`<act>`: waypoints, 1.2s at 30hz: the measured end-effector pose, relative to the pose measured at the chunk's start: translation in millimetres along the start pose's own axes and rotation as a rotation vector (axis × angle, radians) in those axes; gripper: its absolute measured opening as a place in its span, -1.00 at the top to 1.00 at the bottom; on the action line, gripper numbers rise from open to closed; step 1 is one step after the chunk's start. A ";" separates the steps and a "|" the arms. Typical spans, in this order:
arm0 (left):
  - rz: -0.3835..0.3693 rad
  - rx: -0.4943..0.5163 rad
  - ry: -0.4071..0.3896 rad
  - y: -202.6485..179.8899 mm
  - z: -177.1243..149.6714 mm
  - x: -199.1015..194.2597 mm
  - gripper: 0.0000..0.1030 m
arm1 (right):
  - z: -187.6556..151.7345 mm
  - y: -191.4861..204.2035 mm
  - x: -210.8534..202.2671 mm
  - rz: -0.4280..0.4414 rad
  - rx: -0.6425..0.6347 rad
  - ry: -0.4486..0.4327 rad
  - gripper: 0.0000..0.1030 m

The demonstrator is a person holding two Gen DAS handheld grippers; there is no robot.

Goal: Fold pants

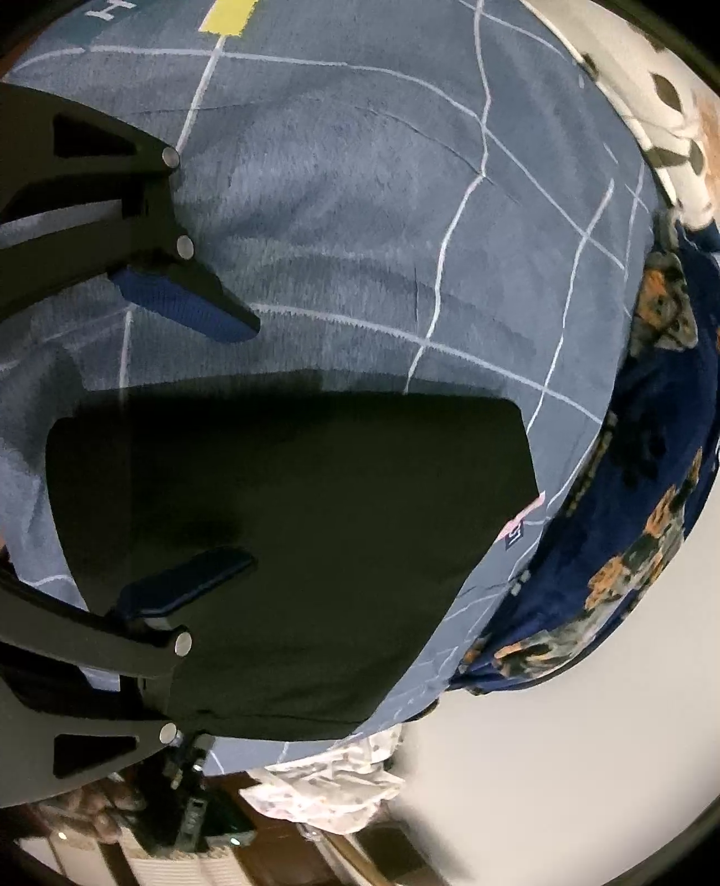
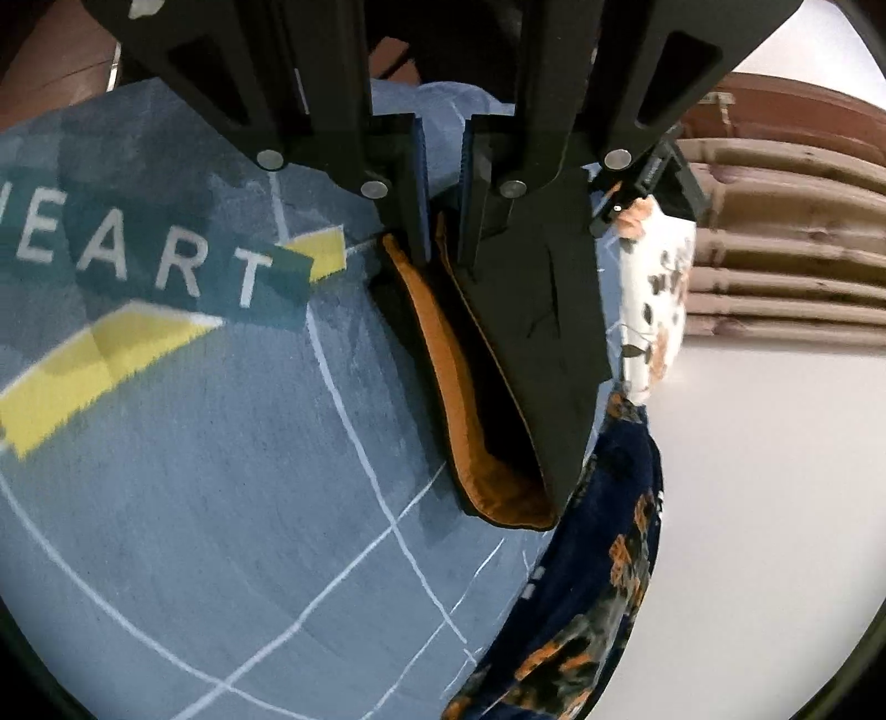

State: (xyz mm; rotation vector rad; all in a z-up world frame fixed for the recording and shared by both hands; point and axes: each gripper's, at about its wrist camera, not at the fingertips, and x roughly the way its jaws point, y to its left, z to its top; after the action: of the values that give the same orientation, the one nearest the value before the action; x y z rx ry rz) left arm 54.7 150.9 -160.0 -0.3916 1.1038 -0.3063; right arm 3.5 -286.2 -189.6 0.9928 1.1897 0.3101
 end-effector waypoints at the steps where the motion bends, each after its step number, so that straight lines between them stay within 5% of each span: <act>1: 0.007 0.016 0.000 -2.0 -1.1 0.6 -0.56 | 0.6 3.1 -1.7 -0.016 -0.012 -0.010 0.79; 3: 0.017 0.032 0.002 -4.3 -1.3 1.4 -0.57 | 1.6 9.1 -4.3 -0.046 -0.025 -0.027 0.73; 5: 0.012 0.030 0.006 -4.1 -1.0 1.7 -0.58 | 1.9 11.8 -5.9 -0.089 -0.024 -0.038 0.42; 8: -0.010 0.007 0.006 0.2 0.5 1.5 -0.59 | 0.7 14.5 -6.8 -0.133 -0.037 -0.048 0.24; 13: -0.020 0.000 0.008 1.9 1.4 1.6 -0.60 | 1.1 14.9 0.4 -0.107 -0.028 -0.007 0.24; 23: -0.020 0.010 0.009 0.6 0.8 2.4 -0.67 | 1.7 20.8 0.8 -0.073 0.011 0.041 0.56; 30: -0.019 0.021 0.008 -1.0 0.5 2.6 -0.70 | 12.3 20.7 11.8 -0.059 0.044 0.093 0.47; 36: -0.029 -0.024 0.005 9.0 7.4 -2.1 -0.70 | 16.2 73.1 11.8 0.002 -0.082 0.062 0.64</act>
State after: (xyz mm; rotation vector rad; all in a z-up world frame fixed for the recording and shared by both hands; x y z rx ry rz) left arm 60.9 160.9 -159.5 -0.4283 1.1085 -0.3198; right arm 42.8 -244.8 -139.8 0.9181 1.2231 0.3906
